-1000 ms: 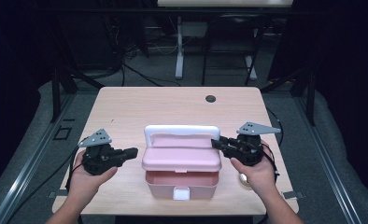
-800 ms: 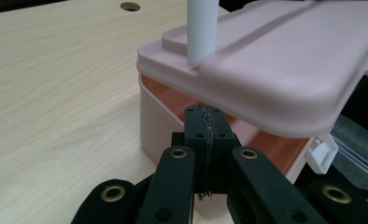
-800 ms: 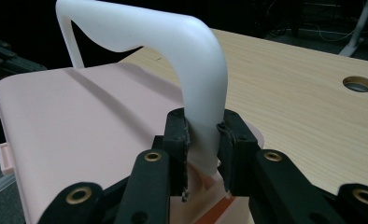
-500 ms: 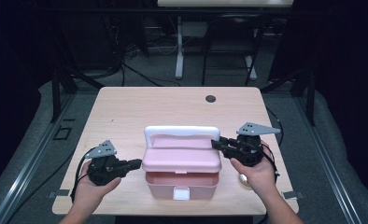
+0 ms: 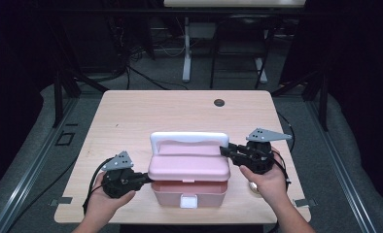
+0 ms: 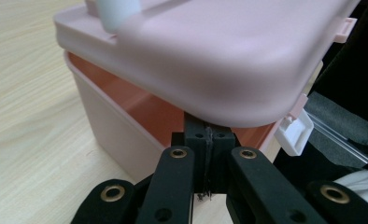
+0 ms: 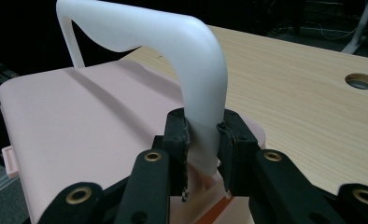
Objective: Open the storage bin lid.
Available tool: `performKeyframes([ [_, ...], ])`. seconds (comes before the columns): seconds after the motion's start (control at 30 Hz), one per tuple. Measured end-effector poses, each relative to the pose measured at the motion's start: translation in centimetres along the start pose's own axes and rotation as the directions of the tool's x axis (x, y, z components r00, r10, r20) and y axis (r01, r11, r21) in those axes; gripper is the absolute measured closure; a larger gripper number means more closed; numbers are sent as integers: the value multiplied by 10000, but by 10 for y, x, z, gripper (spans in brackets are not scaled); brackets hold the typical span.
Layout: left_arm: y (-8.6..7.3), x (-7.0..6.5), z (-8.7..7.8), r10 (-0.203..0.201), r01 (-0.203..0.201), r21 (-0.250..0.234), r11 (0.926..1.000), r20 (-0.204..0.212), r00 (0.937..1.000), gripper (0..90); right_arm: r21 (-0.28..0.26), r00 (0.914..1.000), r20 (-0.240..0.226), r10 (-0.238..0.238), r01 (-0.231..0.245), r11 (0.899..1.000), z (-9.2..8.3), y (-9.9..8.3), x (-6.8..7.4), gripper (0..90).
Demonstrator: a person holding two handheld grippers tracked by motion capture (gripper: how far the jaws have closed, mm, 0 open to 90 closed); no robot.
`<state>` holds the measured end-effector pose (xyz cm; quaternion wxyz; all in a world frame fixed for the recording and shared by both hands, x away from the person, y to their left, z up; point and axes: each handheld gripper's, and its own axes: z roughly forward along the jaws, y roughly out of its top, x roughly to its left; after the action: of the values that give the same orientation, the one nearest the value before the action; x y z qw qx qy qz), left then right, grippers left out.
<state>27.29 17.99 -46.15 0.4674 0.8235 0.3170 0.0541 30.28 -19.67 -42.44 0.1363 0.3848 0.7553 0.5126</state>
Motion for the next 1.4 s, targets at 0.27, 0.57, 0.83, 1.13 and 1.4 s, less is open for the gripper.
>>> performKeyframes([
  [0.27,3,-6,4,136,-137,56,9999,177,9998,898,-34,10000,-34,31,-31,10000,0,-1,-1,741],
  [0.57,5,-7,7,144,-146,65,9999,216,9997,898,7,9998,-110,168,-168,9999,1,-3,-3,739],
  [0.83,6,-8,6,171,-172,50,9998,214,9996,898,-34,9997,-170,202,-203,9998,0,-3,-3,733],
  [1.13,9,-8,4,133,-132,-91,9999,182,9997,898,-485,9994,-80,345,-348,9982,-16,-3,-8,762],
  [1.4,17,-9,1,235,-233,-193,9995,105,9997,898,-606,9989,250,408,-392,9974,-31,-10,-13,784],
])
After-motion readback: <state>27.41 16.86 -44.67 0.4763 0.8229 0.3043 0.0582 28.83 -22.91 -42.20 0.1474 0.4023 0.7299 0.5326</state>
